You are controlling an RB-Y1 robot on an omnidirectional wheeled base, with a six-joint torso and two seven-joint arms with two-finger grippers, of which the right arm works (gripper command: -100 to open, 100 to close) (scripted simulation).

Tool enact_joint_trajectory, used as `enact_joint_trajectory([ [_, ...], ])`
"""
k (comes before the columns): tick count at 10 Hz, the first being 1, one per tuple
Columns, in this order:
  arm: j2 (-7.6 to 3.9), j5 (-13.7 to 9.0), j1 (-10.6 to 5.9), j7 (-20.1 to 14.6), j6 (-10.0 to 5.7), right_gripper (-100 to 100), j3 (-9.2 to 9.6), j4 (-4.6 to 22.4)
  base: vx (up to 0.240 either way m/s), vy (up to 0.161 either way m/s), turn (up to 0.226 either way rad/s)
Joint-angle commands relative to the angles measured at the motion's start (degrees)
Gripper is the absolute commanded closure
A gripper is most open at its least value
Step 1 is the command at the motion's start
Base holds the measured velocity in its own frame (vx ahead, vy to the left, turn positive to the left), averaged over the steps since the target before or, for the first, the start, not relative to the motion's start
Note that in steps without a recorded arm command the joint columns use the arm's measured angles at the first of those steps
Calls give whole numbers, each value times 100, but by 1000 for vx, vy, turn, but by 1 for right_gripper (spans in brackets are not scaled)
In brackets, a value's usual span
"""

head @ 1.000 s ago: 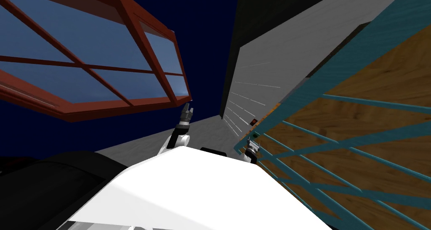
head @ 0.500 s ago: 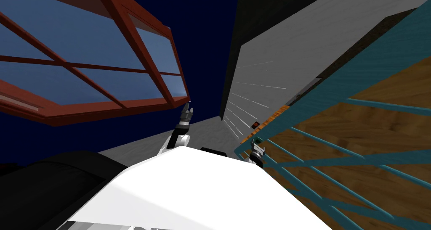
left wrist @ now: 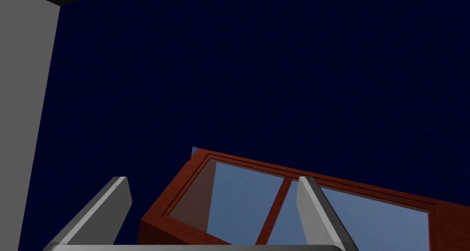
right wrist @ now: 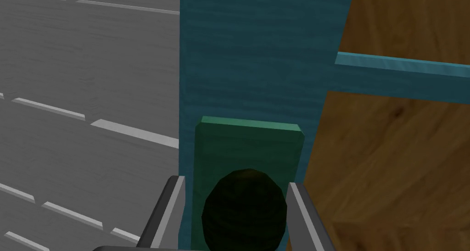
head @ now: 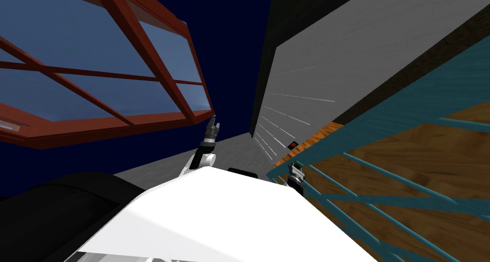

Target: Pull the door open

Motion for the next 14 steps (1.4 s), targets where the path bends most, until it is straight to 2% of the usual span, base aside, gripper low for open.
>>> enact_joint_trajectory([
  [1, 5, 2, -4, 11, 7, 100, 3, -5, -24, -8, -4],
  [5, 5, 2, -4, 11, 7, 100, 3, -5, -6, -2, 7],
  [12, -78, 338, 48, -412, 76, 100, 541, -203, -233, 16, 72],
  [14, -90, 388, 56, -476, 86, 100, 622, -232, -227, 28, 45],
])
